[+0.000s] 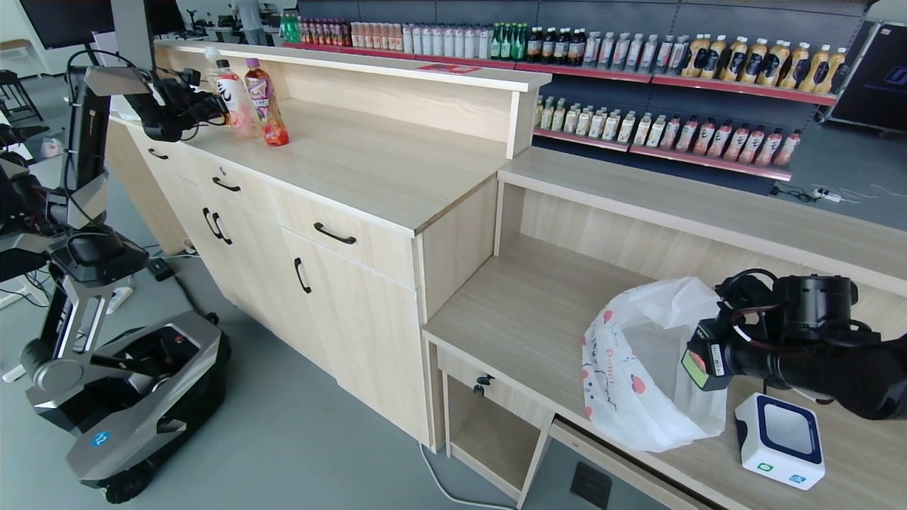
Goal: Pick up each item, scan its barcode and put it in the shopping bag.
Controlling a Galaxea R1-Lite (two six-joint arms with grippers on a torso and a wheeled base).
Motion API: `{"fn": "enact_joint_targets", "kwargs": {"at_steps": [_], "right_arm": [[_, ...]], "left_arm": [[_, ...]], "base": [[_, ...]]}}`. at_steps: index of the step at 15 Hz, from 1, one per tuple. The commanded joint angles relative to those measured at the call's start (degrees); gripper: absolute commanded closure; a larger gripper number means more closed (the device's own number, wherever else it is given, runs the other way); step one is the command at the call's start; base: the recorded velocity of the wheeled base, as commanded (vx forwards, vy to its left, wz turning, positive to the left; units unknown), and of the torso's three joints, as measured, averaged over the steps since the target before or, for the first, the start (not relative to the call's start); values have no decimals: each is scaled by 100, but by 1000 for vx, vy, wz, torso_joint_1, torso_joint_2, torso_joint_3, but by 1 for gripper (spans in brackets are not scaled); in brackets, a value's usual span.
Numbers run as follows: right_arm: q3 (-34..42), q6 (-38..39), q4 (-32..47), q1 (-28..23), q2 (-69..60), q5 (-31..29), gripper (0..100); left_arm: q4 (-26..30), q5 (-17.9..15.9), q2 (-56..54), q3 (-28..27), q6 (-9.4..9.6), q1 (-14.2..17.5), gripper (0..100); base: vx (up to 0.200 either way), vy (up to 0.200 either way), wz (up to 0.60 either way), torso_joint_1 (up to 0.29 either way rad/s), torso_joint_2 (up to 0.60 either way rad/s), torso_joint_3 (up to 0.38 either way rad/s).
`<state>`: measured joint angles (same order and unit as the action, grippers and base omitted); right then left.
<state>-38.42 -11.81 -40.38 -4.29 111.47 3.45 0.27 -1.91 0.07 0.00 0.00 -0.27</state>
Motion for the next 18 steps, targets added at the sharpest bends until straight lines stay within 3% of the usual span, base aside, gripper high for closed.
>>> {"fn": "enact_joint_targets", "kwargs": {"at_steps": [1,6,10,18], "right_arm": [[-77,-5,-181,60,428,15,100],[-34,-207,-700,95,991,24,100],[-25,-216,-1385,227,1404,543,100],[-218,-374,-1675,280,1905,982,100]], "left_arm": [[0,-2,1,0,0,0,0],[0,-2,1,0,0,0,0],[0,-2,1,0,0,0,0],[0,-2,1,0,9,9,0]], "base": [[0,0,0,0,0,0],[0,0,0,0,0,0],[0,0,0,0,0,0],[0,0,0,0,0,0]]}}
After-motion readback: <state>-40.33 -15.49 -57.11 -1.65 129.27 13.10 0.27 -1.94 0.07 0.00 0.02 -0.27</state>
